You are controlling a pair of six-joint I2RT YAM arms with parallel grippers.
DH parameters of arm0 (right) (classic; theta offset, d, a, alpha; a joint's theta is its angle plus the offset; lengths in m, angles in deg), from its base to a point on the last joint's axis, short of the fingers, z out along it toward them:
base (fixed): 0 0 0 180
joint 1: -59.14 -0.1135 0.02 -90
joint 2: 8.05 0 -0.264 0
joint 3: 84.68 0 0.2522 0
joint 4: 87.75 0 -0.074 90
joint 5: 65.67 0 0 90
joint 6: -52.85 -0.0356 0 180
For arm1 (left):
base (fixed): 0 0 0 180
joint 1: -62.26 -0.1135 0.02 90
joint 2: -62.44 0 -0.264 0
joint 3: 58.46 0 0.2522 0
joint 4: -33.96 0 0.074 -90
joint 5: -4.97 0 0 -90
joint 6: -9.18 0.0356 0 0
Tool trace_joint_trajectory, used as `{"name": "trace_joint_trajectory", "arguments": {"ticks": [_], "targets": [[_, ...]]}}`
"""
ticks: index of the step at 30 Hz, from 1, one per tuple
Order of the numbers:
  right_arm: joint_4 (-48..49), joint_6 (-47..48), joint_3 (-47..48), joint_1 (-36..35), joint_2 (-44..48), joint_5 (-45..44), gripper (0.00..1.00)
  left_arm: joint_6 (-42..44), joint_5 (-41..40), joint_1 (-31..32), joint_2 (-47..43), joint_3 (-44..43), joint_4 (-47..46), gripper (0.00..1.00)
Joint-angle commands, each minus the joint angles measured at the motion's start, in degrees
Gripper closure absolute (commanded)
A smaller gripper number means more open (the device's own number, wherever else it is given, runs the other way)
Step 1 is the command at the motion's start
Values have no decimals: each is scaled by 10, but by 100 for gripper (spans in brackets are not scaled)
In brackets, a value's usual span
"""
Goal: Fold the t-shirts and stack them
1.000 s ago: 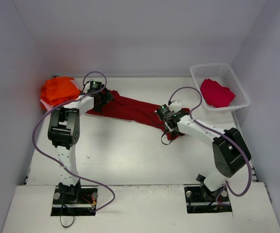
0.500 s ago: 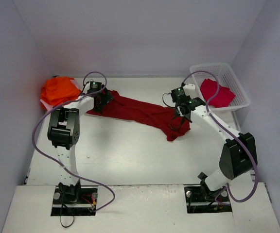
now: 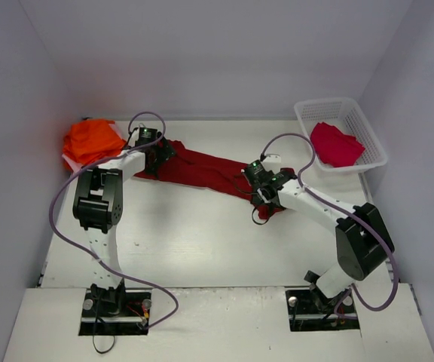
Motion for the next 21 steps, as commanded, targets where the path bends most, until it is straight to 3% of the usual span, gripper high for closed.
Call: {"name": "trace_joint_trajectory", "arguments": {"ticks": [1,15,21], "targets": [[23,-25,-12,-2,-18,-9,64,4,-6,-3,-10,21,62,18],[63,-35,-41,-5,-55,2,66,6,-6,-5,-1,28,55,18],[68,-37,-43,-7,-66,0,72,7,-6,-6,-2,29,55,18]]}}
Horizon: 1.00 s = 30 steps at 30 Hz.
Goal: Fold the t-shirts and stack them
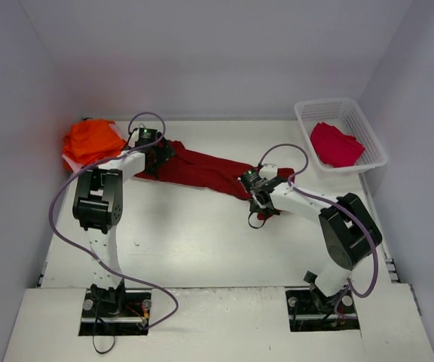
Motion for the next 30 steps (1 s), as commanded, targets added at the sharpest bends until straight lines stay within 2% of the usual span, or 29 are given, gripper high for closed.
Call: {"name": "trace_joint_trajectory", "arguments": {"ticks": [1,2,6,11,19,30], "targets": [[7,-9,-2,-5,-3,-12,75,7,-5,-6,-2,24,62,18],[7,-9,-2,-5,-2,-13,83,7,-5,-6,-1,24,61,18],[4,-7,0,-5,4,-21,99,7,-4,-6,0,23,61,18],[-33,11,35,4,26,-60,100,10,-6,-6,0,26,62,18],[-54,58,100,58,66,-59,100,11,-6,-6,1,29,60,18],[-50,113,180,120,9,-73,100,17,-6,-8,-4,43,59,18]]}}
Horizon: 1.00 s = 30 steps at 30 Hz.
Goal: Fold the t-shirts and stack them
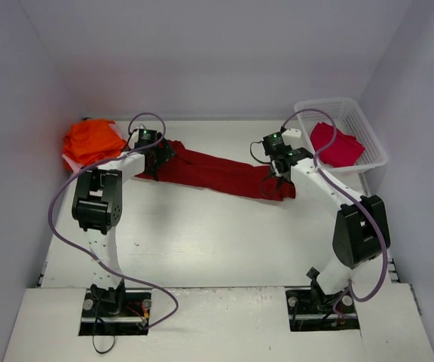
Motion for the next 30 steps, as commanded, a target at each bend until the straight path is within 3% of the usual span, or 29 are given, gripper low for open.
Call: {"name": "trace_joint_trajectory", "arguments": {"ticks": [1,23,30], "targets": [[-1,25,40,11,-26,-26,100,11,-8,-9,2,31,72,18],[43,73,143,117,-181,-4,100,20,-8,-10,3,45,61,18],[50,74,182,126,-246,11,94,20,-21,-11,2,46,61,18]]}}
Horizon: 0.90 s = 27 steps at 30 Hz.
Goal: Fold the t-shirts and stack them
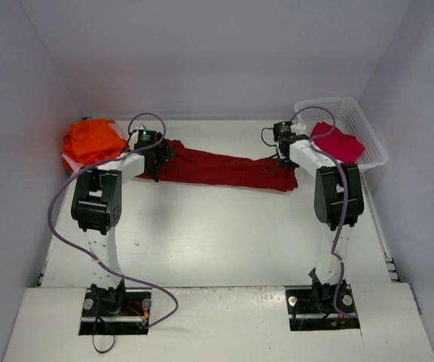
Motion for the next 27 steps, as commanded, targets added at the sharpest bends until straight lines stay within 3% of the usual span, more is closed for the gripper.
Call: {"name": "trace_joint_trajectory", "arguments": {"ticks": [1,3,4,7,10,27], "targets": [[11,9,31,6,-25,-8,91,16,-21,-11,8,26,87,18],[14,13,40,7,-39,-5,78,17,-22,-10,5,27,87,18],[15,14,42,7,-50,-5,65,16,-21,-10,3,28,87,18],[15,17,45,6,-56,-10,41,16,-22,-10,-3,28,88,18],[15,19,39,2,-38,-20,26,15,-21,-10,-8,27,89,18],[8,27,46,-71,68,-33,22,11,-17,-10,-20,28,88,18]]}}
